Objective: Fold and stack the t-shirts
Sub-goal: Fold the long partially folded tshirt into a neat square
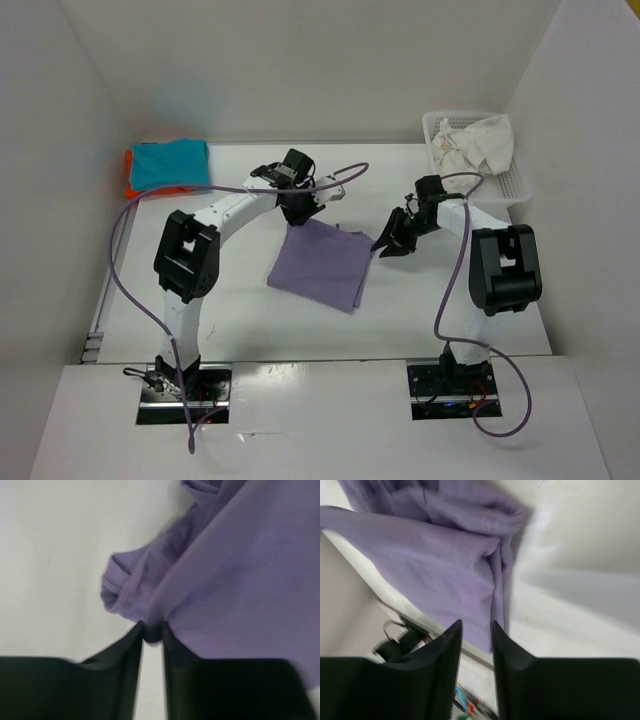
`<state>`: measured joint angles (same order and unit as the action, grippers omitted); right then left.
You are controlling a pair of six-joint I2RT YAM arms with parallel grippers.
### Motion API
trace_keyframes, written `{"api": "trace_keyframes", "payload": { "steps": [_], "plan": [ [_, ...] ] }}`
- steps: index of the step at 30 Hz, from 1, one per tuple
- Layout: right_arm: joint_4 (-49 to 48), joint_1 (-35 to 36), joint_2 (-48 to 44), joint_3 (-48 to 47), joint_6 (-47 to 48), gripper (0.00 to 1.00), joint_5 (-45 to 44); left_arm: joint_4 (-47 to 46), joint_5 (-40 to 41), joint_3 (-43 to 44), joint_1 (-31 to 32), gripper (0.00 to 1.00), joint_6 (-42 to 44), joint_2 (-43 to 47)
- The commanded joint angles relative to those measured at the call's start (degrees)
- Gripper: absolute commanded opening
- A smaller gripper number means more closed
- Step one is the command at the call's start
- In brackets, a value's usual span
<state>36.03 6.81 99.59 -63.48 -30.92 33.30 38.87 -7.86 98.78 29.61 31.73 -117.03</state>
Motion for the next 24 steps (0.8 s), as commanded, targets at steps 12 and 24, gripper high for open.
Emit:
{"api": "trace_keyframes", "payload": {
  "steps": [12, 24],
  "plan": [
    [-7.7, 2.3, -6.2, 0.2, 1.5, 0.2, -7.5, -7.2, 0.5, -0.1, -7.6, 0.54, -9.1, 3.8],
    [-9.1, 7.7, 9.8, -7.1, 0.8, 0.0, -13.8, -5.6, -13.9, -6.7, -10.1, 0.68, -16.5, 3.9]
  ]
}}
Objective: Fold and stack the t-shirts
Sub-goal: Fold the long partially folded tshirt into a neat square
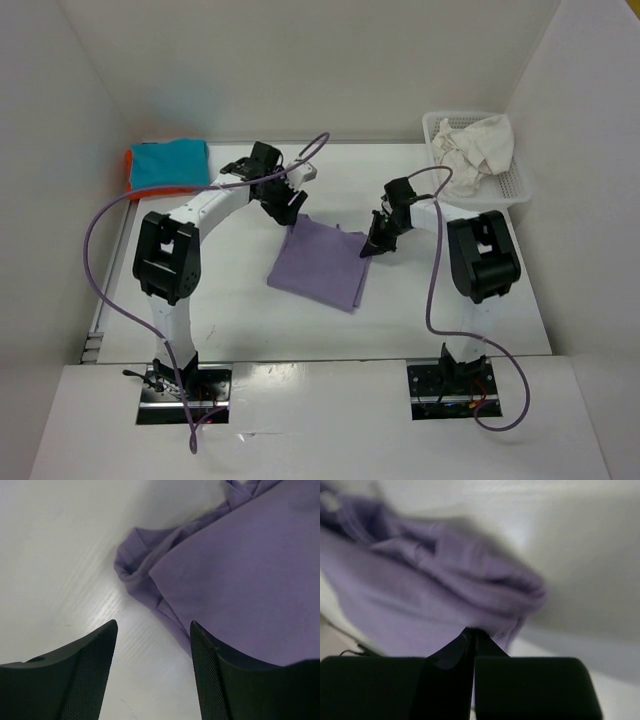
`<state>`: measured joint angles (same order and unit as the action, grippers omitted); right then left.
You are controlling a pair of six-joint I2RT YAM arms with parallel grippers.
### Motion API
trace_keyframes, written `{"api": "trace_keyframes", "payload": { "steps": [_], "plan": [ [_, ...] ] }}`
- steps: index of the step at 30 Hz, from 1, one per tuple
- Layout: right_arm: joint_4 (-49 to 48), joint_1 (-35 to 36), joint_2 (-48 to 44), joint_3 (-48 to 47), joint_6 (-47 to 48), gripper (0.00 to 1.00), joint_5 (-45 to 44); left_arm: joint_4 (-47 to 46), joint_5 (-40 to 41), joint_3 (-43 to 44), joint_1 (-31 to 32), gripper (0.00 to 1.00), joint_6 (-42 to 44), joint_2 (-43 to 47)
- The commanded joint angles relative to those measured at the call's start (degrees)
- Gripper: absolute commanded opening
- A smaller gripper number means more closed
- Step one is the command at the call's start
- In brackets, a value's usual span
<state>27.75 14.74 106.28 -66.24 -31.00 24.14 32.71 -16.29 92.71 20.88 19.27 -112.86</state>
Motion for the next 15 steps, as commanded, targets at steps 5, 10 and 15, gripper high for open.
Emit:
{"api": "trace_keyframes", "payload": {
  "steps": [5, 10, 15],
  "plan": [
    [0.5, -0.2, 9.4, -10.4, 2.4, 0.0, -4.9, 1.1, -11.6, -6.0, -4.0, 0.83, -6.4, -0.3],
    [1.7, 0.3, 9.9, -13.7, 3.5, 0.0, -4.9, 1.1, -11.6, -9.1, -4.0, 1.0, -9.9, -1.4],
    [2.2, 0.3, 5.9, -13.0, 4.1, 0.0, -4.9, 1.7, -13.2, -10.4, -4.0, 1.0, -10.4, -4.1]
  ]
}}
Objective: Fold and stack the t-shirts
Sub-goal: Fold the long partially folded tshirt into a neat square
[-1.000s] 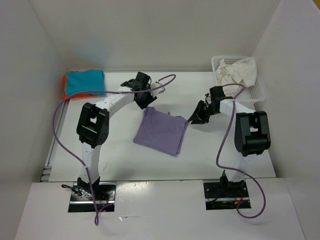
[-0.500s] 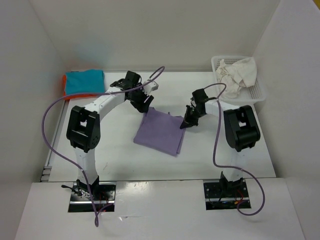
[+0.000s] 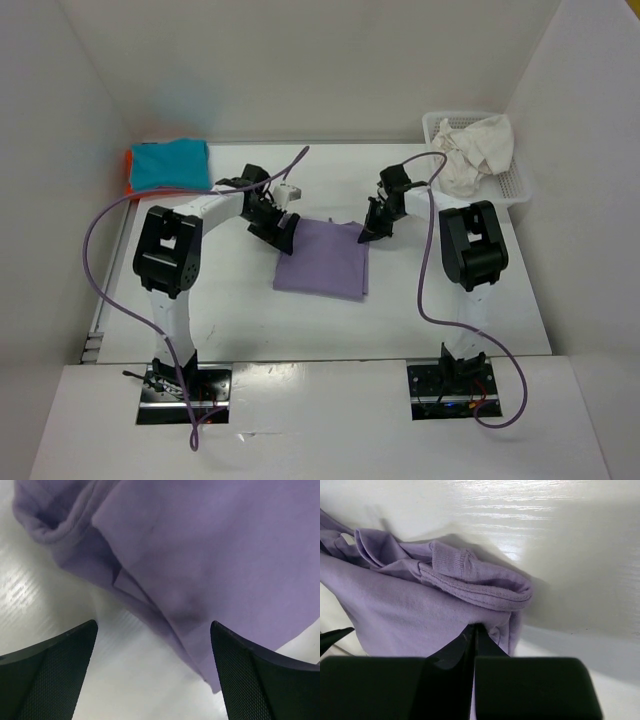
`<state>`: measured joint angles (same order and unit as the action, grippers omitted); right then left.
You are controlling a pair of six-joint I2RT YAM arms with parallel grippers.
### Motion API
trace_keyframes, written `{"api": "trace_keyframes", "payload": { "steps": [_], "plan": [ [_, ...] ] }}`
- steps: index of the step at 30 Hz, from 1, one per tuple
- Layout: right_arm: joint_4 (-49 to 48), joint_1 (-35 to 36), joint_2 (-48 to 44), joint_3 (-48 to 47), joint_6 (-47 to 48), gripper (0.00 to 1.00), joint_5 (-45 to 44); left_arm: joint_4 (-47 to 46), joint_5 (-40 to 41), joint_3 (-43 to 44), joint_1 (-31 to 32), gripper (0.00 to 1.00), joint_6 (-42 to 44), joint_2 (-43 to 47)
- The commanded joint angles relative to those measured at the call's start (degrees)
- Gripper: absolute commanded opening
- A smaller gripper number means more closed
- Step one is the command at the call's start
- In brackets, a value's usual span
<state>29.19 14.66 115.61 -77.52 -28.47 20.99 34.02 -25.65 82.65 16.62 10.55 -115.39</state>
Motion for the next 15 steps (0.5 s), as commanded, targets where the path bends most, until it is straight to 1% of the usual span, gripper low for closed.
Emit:
{"api": "trace_keyframes", "payload": {
  "steps": [1, 2, 4, 6, 7, 9, 10, 11, 13, 15],
  "plan": [
    [1.3, 0.4, -4.5, -0.7, 1.6, 0.0, -1.7, 0.3, -4.8, -0.8, 0.8, 1.0, -1.7, -1.6],
    [1.3, 0.4, -6.6, 0.3, 1.0, 0.0, -2.4, 0.3, -6.5, -0.8, 1.4, 1.0, -2.2, -2.2],
    [1.8, 0.4, -8.9, 2.5, -0.4, 0.0, -3.5, 0.3, -6.5, -1.3, 2.4, 1.0, -2.2, -2.9],
    [1.8, 0.4, -12.7, 4.3, -2.6, 0.0, -6.4, -1.1, -3.7, -2.0, 3.6, 1.0, -2.8, -3.4],
    [2.4, 0.4, -13.8, 6.0, -3.5, 0.06, -7.6, -1.1, -3.7, -2.0, 3.6, 1.0, -3.5, -4.0],
    [3.2, 0.4, -16.5, 7.7, -6.2, 0.08, -11.2, -1.1, -3.7, -2.0, 4.1, 1.0, -4.0, -5.4],
    [3.2, 0.4, -17.2, 9.8, -7.2, 0.13, -12.2, -1.1, -3.7, -2.0, 4.1, 1.0, -4.6, -6.3],
    [3.2, 0.4, -17.8, 11.2, -9.1, 0.15, -13.0, -1.1, -2.8, -2.0, 4.6, 1.0, -4.6, -6.9],
    [2.7, 0.4, -18.3, 15.1, -10.7, 0.16, -13.7, -1.1, -2.8, -1.4, 4.6, 1.0, -4.6, -7.7],
    [2.1, 1.2, -16.4, 17.5, -11.9, 0.17, -14.2, -0.4, -2.8, -0.7, 4.6, 0.99, -4.6, -9.1]
  ]
}}
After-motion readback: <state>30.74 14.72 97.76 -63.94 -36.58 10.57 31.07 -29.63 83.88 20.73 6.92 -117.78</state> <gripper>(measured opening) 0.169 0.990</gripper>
